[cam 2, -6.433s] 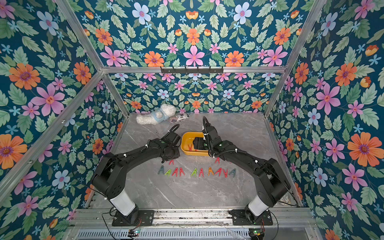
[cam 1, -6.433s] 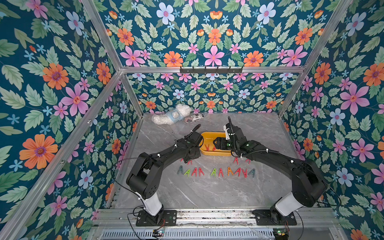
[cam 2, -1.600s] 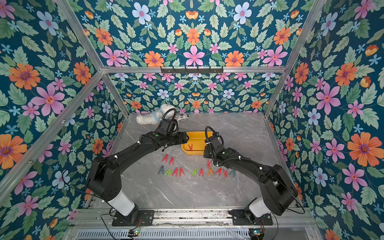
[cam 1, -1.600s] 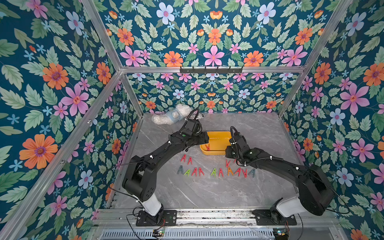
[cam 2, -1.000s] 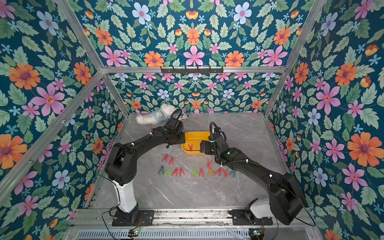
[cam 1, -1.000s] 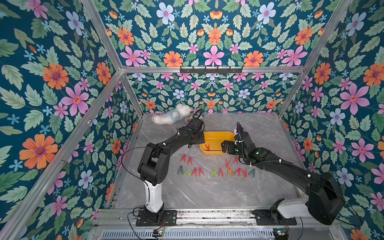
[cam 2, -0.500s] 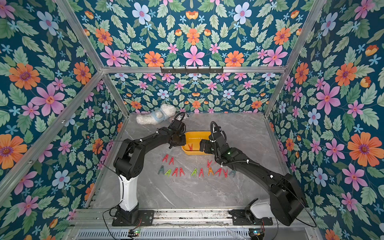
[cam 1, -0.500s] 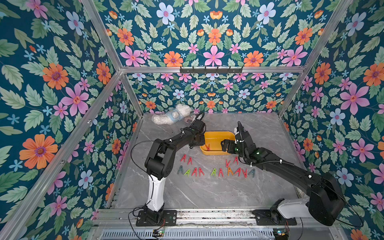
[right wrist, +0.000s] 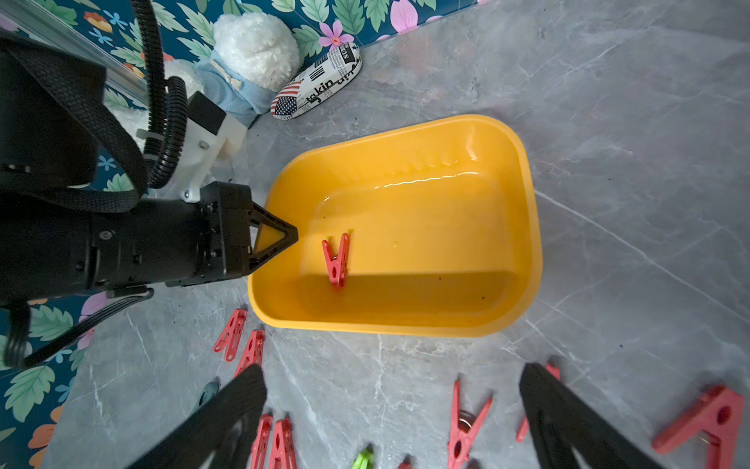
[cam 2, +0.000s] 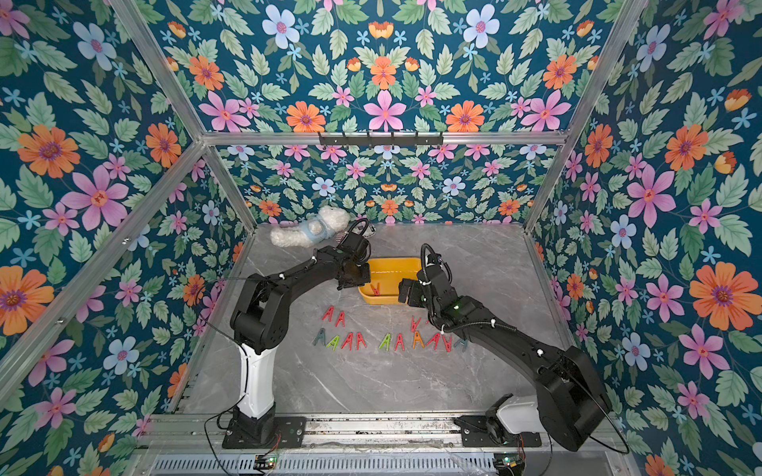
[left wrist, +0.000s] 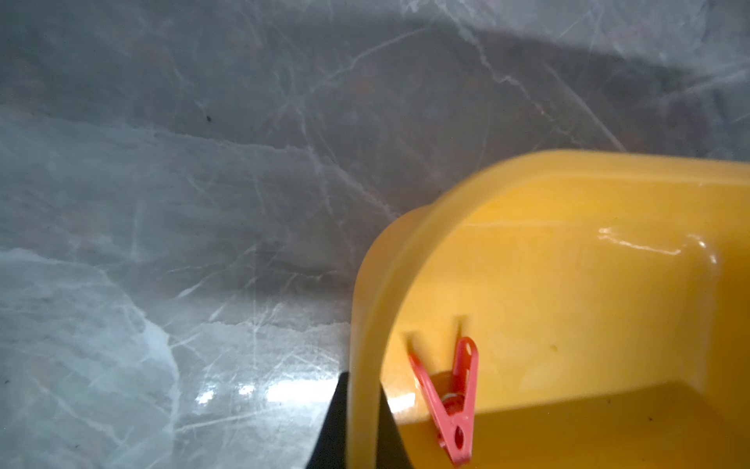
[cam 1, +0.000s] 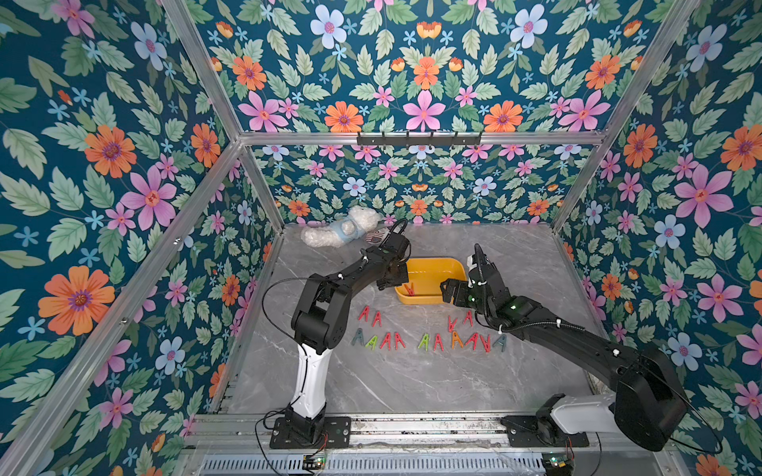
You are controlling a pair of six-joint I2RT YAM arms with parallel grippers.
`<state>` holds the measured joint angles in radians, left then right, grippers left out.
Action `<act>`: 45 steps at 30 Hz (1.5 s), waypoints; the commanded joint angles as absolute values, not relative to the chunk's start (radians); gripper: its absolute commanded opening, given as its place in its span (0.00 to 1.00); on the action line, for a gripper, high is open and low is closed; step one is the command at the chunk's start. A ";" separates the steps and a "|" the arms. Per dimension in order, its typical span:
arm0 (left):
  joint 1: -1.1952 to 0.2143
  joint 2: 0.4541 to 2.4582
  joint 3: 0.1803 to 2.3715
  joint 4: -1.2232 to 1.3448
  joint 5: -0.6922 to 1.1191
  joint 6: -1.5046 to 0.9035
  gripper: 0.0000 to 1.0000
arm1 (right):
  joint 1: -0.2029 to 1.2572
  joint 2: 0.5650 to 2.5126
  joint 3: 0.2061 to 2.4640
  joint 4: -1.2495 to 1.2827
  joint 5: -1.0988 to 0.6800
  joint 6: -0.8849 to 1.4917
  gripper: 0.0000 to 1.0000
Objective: Take the clothespins out of the storage box
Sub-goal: Adjust the storage box at the center of the board.
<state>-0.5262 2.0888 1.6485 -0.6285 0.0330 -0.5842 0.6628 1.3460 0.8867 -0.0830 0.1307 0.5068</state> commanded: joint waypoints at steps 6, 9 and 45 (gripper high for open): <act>-0.443 2.034 1.626 -0.697 0.328 -0.749 0.00 | 0.660 1.324 0.876 -0.028 0.133 0.531 0.99; -0.423 2.013 1.591 -0.659 0.429 -0.809 0.00 | 0.661 1.316 0.876 -0.020 0.135 0.534 0.99; -0.485 2.012 1.469 -0.552 0.030 -0.674 0.00 | 0.659 1.381 0.941 -0.031 0.083 0.519 0.99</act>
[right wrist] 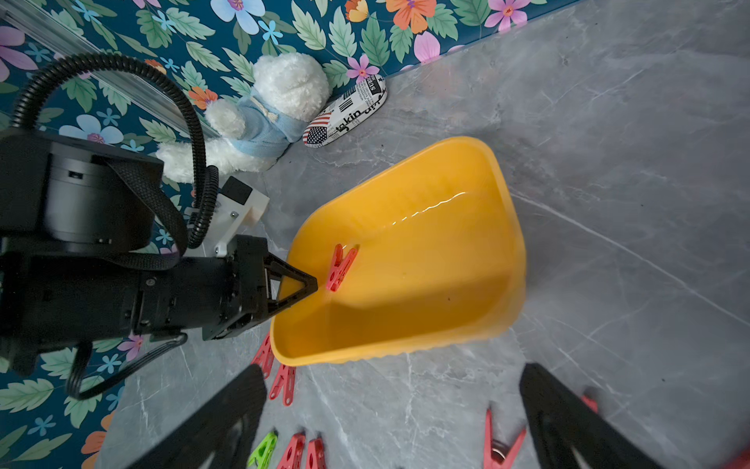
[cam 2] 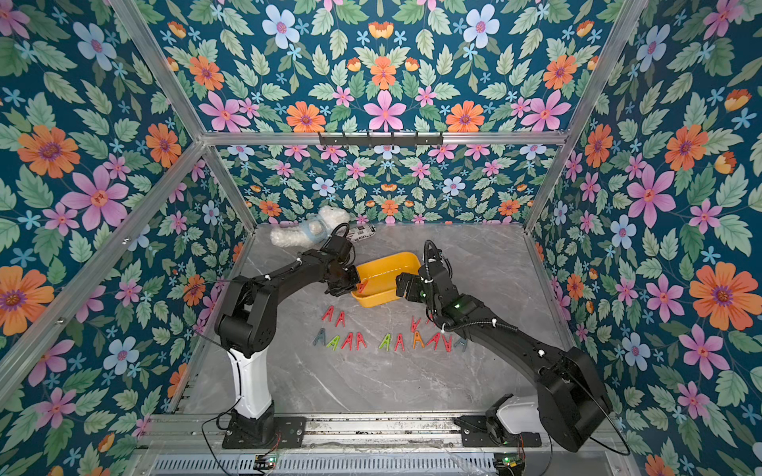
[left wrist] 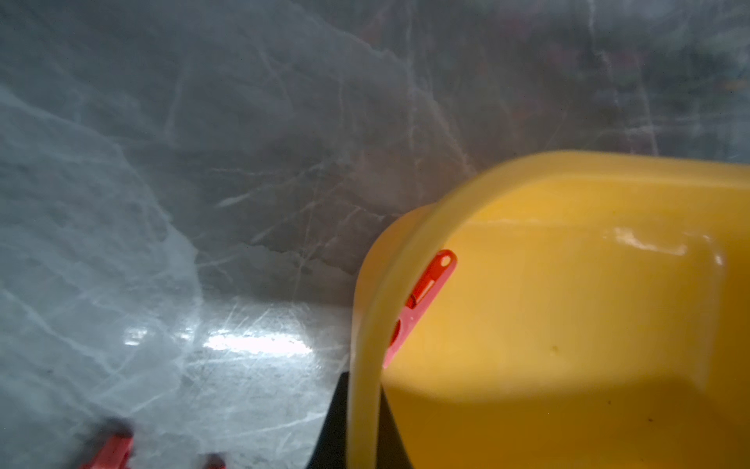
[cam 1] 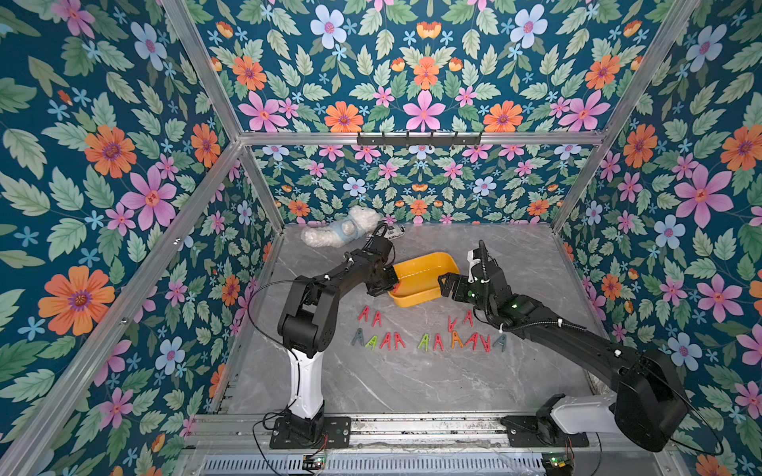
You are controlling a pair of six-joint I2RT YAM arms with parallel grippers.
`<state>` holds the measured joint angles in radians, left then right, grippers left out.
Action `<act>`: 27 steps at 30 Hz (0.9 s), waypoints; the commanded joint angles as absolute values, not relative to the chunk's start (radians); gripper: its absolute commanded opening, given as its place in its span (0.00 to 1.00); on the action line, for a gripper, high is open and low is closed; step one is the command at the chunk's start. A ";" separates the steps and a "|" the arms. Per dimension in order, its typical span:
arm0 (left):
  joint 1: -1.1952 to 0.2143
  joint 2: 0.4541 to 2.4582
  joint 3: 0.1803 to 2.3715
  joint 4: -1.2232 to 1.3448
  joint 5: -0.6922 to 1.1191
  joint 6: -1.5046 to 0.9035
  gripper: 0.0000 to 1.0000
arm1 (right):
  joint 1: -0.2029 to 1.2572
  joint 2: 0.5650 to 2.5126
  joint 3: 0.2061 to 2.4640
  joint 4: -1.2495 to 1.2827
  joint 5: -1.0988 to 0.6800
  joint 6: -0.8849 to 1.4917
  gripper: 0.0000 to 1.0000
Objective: Take the clothespins out of the storage box
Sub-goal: Adjust the storage box at the center of the board.
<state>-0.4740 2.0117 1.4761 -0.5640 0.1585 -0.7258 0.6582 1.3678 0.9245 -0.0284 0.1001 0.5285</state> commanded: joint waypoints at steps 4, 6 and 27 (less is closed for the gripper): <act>-0.495 2.006 1.444 -0.536 -0.029 -0.650 0.00 | 0.659 1.427 0.980 -0.056 0.073 0.506 0.99; -0.496 2.009 1.438 -0.527 -0.031 -0.643 0.00 | 0.660 1.461 1.006 -0.069 0.065 0.500 0.99; -0.490 1.868 1.461 -0.525 -0.050 -0.612 0.51 | 0.660 1.815 1.320 -0.154 -0.014 0.496 0.77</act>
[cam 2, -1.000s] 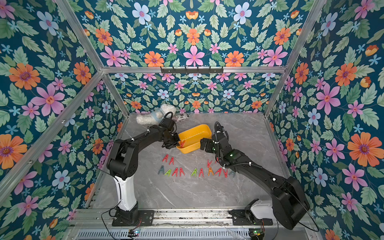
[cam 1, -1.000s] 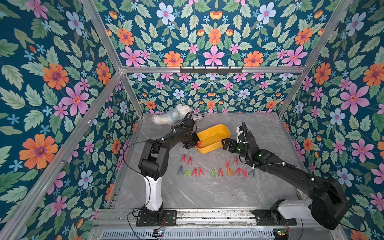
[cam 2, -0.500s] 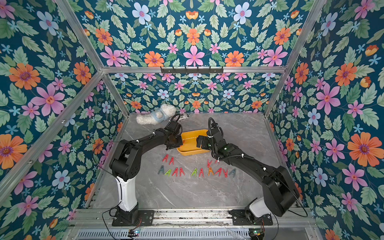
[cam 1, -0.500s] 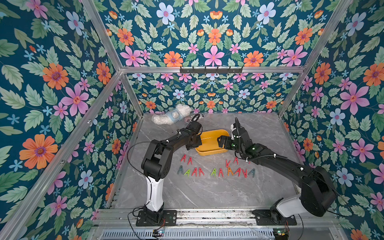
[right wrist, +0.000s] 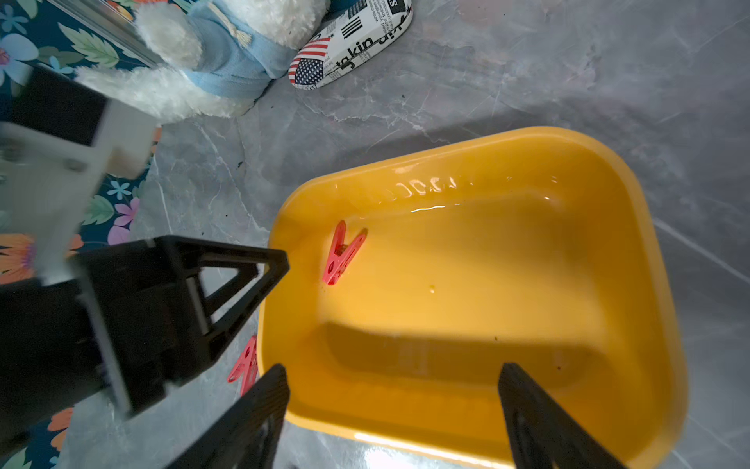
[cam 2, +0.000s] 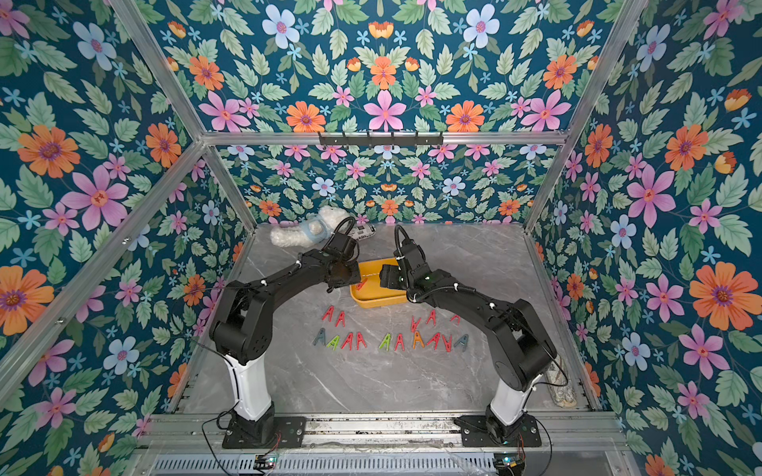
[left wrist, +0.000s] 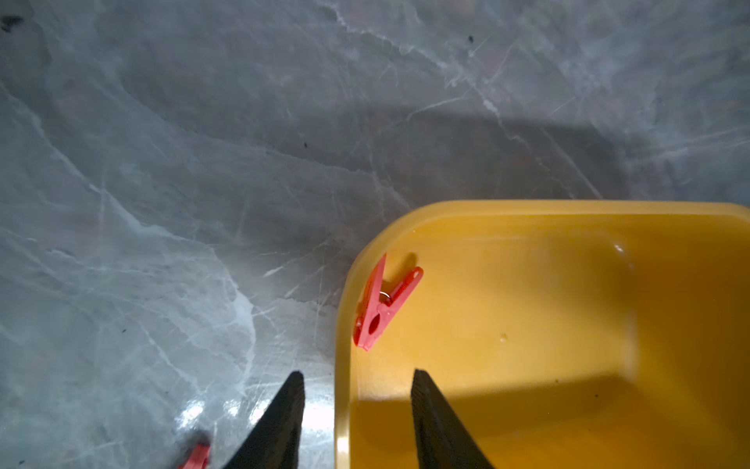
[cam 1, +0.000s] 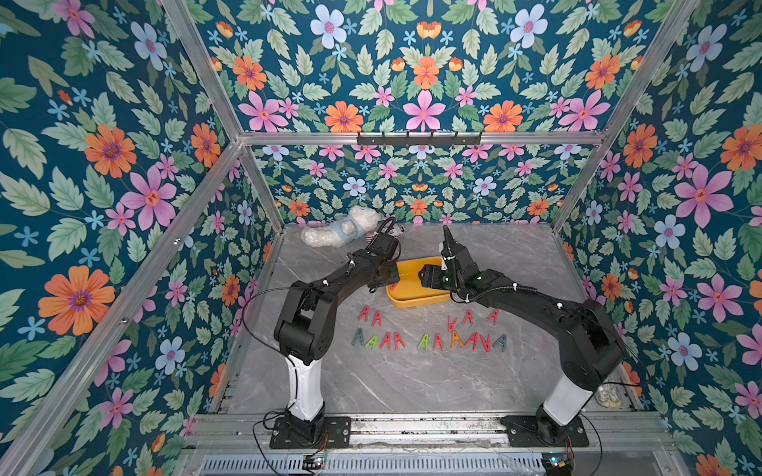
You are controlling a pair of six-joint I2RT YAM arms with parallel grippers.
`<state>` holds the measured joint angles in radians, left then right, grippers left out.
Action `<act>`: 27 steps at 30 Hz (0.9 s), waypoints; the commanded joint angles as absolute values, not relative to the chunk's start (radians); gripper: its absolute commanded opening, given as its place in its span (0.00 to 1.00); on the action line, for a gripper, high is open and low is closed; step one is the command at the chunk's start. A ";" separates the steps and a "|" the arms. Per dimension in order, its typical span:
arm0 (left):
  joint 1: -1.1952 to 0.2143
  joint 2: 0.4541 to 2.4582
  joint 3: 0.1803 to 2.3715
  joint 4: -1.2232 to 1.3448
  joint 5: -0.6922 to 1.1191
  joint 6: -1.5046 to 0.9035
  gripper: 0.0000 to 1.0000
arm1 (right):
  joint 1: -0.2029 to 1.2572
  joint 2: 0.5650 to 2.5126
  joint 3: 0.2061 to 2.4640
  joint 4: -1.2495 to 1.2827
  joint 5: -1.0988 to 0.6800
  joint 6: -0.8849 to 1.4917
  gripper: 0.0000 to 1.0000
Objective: Take the clothespins out of the storage box
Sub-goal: Adjust the storage box at the center of the board, then pick up the clothespin from the storage box.
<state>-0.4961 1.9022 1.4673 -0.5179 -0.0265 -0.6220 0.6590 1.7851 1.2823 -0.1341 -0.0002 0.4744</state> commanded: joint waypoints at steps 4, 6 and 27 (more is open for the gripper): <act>-0.482 1.803 1.433 -0.505 -0.047 -0.607 0.57 | 0.661 1.883 1.388 -0.172 -0.025 0.518 0.71; -0.482 1.784 1.420 -0.484 -0.031 -0.592 0.56 | 0.662 1.898 1.401 -0.170 -0.029 0.523 0.70; -0.567 2.019 1.568 -0.439 -0.021 -0.341 0.35 | 0.631 1.665 1.138 -0.063 0.001 0.592 0.95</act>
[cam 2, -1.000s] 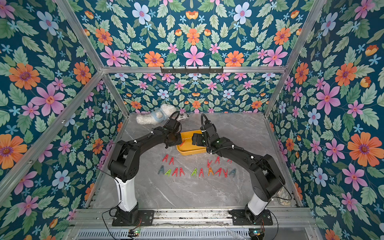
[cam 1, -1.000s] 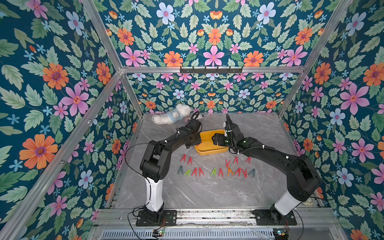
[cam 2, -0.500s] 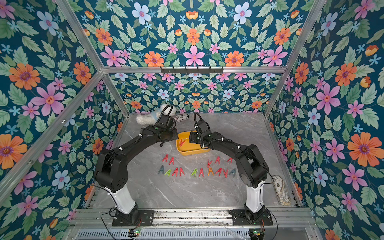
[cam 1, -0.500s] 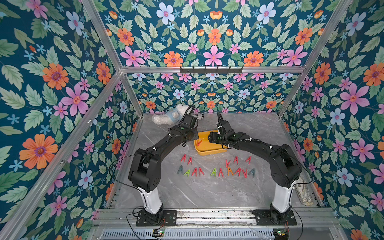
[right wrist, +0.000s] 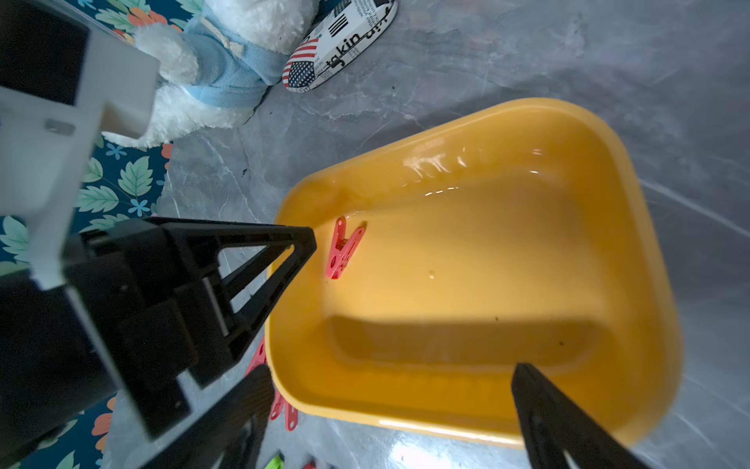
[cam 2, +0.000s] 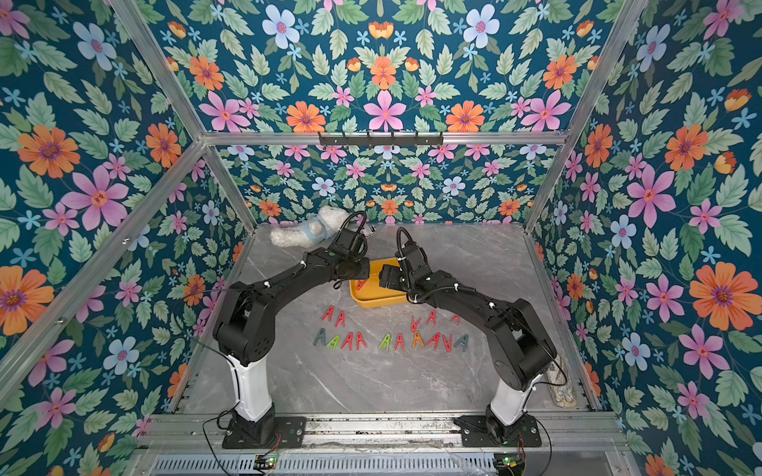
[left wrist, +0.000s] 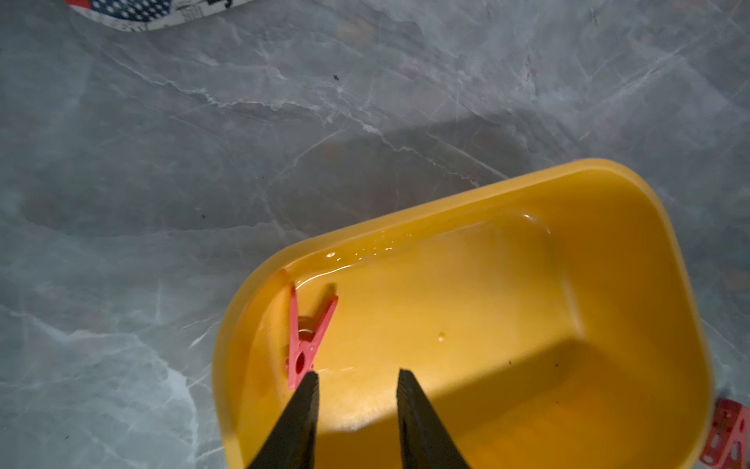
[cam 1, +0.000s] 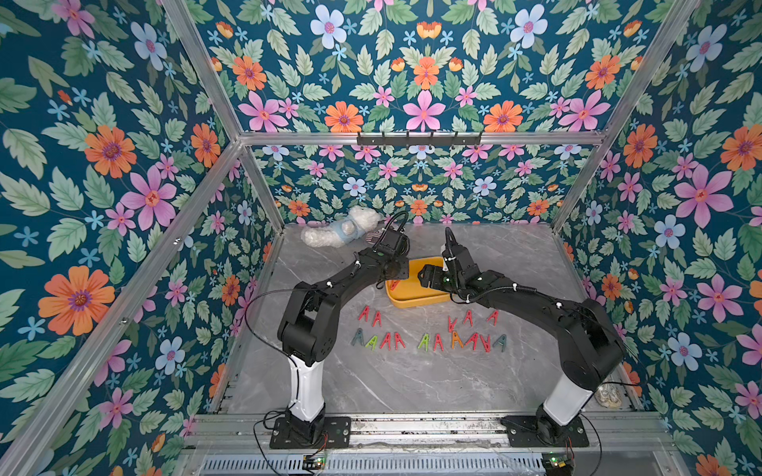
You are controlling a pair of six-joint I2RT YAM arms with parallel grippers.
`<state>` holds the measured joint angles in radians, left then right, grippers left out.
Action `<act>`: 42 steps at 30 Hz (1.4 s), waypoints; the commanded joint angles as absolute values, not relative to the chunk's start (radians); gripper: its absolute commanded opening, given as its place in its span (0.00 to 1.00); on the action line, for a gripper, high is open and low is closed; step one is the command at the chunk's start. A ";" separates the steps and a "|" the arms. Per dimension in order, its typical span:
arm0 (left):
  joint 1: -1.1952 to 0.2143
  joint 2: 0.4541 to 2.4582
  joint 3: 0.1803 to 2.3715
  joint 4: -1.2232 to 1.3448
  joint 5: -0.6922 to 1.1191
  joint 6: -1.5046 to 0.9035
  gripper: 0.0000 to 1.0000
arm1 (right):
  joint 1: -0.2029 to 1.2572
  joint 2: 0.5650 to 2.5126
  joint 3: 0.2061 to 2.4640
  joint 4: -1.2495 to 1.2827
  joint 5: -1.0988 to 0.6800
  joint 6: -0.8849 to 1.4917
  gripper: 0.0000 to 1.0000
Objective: Take the clothespins out of the storage box
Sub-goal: Pick up the clothespin from the storage box.
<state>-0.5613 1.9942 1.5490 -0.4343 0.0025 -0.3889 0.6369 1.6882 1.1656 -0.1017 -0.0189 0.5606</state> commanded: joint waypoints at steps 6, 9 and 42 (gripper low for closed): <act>-0.572 2.101 1.624 -0.468 -0.099 -0.318 0.31 | 0.627 1.584 1.098 -0.070 0.018 0.594 0.97; -0.572 2.122 1.640 -0.474 -0.132 -0.307 0.30 | 0.626 1.570 1.090 -0.077 0.024 0.594 0.97; -0.597 2.142 1.685 -0.521 -0.171 -0.307 0.02 | 0.625 1.545 1.053 -0.066 0.020 0.607 0.98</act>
